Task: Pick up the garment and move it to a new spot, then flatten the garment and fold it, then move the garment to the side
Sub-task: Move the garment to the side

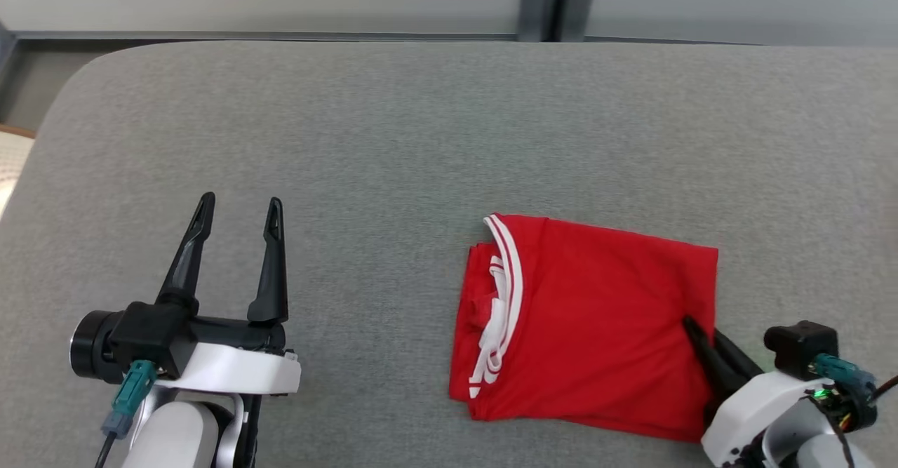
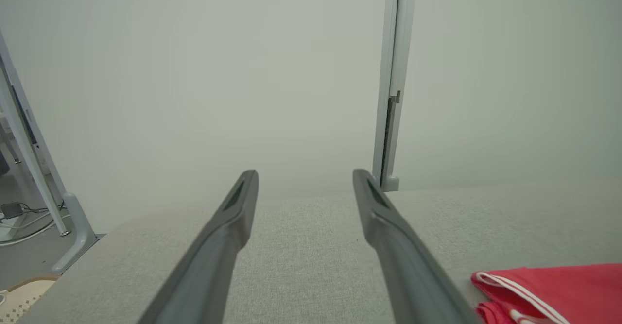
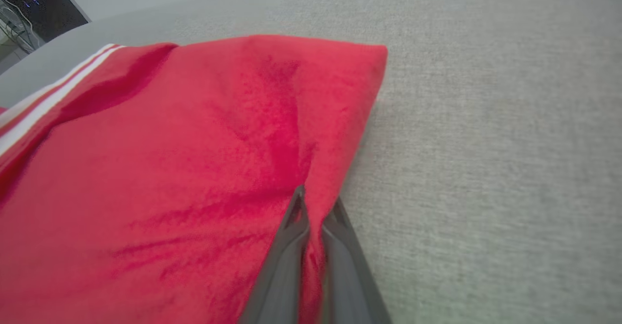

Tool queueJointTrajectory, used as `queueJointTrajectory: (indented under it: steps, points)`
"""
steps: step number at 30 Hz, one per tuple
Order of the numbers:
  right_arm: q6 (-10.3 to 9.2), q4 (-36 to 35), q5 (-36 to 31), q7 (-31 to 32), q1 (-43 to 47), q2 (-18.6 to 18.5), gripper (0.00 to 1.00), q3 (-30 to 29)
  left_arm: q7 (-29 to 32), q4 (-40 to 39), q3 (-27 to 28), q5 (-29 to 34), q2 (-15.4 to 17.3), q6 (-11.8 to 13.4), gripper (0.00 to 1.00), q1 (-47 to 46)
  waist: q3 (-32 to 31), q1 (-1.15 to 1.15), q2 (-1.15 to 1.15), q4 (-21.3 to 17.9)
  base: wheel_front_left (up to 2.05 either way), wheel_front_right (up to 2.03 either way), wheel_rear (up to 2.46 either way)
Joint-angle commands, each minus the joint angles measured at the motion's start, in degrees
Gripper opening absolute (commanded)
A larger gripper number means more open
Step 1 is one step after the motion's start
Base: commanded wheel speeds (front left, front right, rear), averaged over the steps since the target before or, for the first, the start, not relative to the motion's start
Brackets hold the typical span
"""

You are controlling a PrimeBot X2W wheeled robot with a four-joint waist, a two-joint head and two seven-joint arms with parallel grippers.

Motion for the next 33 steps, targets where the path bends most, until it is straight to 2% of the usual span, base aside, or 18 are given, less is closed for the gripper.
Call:
queueJointTrajectory:
  steps: [1,6,10,15,17,20,24,28,32,33]
  points:
    - [-0.30,0.16,-0.13,-0.22,0.47,-1.18,0.00,-0.73,-0.22,-0.41,0.09,0.27,0.21,0.00,1.00,-0.05,0.49,0.00,0.00,-3.83,0.00,0.00,0.00]
    - [-0.22,-2.57,-0.37,0.55,-0.63,-4.48,0.00,-2.11,0.23,-2.10,-0.01,0.11,0.47,0.21,1.00,-0.05,1.65,0.00,0.00,-11.68,0.00,0.00,0.00]
    - [-0.23,-5.06,-0.46,1.60,-3.69,-9.67,0.00,-3.16,1.26,-3.23,0.14,0.47,1.40,0.33,1.00,-0.85,3.12,0.00,0.00,-17.02,0.00,0.00,0.00]
    - [-0.22,-6.24,0.18,2.59,-10.12,-15.98,0.00,-5.53,2.61,-5.24,-0.31,1.50,2.74,-0.13,1.00,-3.21,6.22,0.00,0.00,-20.28,0.00,0.00,0.00]
    - [-0.22,-5.59,1.49,1.86,-14.35,-18.85,0.00,-7.89,3.48,-6.40,-0.82,2.10,3.50,-0.63,1.00,-5.31,8.75,0.00,0.00,-20.51,0.00,0.00,0.00]
    - [-0.22,-3.54,3.88,1.38,-18.74,-21.15,0.00,-10.11,4.01,-7.14,-1.18,2.75,4.08,-0.99,1.00,-7.22,11.42,0.00,0.00,-20.08,0.00,0.00,0.00]
    - [-0.22,3.39,5.42,0.83,-23.31,-23.82,0.00,-14.26,4.48,-8.07,-1.77,3.40,4.61,-1.61,1.00,-9.64,15.20,0.00,0.00,-18.54,0.00,0.00,0.00]
    - [-0.21,9.84,6.64,-0.32,-26.25,-24.81,0.00,-17.15,4.86,-8.82,-2.04,4.10,5.34,-1.82,1.00,-11.51,18.65,0.00,0.00,-17.11,0.00,0.00,0.00]
    - [-0.22,15.41,7.29,-1.68,-29.31,-24.02,0.00,-18.21,5.41,-9.94,-1.73,4.56,6.25,-1.90,1.00,-12.97,21.99,0.00,0.00,-16.29,0.00,0.00,0.00]
    - [-0.22,17.45,7.46,-1.99,-29.95,-23.52,0.05,-18.83,5.57,-10.00,-1.70,4.68,6.55,-1.97,1.00,-13.14,22.53,0.00,0.00,-16.17,0.00,0.00,0.00]
